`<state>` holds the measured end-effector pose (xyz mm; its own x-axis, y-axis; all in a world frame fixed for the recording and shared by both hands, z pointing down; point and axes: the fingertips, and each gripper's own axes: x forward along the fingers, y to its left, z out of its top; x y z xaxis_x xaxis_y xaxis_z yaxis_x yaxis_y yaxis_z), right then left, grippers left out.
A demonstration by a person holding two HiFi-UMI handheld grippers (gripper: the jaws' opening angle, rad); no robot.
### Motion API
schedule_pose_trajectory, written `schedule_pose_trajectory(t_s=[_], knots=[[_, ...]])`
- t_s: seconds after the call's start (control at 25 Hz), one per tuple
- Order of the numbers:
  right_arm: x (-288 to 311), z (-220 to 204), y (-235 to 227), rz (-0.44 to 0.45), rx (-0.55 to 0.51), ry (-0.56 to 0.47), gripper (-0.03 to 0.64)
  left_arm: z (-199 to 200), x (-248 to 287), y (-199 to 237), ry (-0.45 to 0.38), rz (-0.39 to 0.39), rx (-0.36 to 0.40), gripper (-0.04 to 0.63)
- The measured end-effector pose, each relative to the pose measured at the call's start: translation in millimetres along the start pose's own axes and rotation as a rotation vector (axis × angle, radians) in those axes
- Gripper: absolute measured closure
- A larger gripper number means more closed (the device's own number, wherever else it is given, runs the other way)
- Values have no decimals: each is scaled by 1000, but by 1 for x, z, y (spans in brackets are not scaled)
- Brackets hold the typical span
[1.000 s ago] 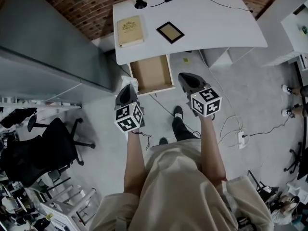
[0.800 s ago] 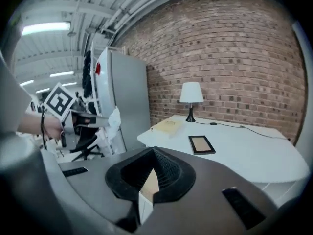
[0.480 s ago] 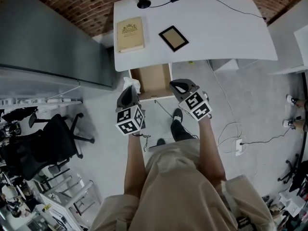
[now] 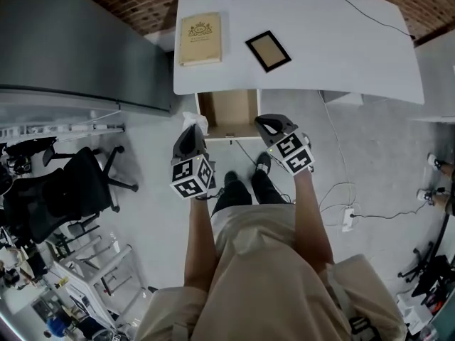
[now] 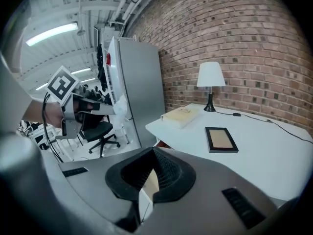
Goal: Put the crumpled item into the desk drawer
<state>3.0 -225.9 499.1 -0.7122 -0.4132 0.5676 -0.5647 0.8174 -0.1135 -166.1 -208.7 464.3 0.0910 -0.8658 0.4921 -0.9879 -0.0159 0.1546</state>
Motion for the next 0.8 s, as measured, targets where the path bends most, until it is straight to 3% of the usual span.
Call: schedule_pose_trajectory(t_s=[0.44,0.8], knots=[[13,4,12,28,95,-37,594,-5,15,3,51,-24,37,578],[16,-10,-13,-89,308,-60,594,-14,58,-3,114,-134,73,578]])
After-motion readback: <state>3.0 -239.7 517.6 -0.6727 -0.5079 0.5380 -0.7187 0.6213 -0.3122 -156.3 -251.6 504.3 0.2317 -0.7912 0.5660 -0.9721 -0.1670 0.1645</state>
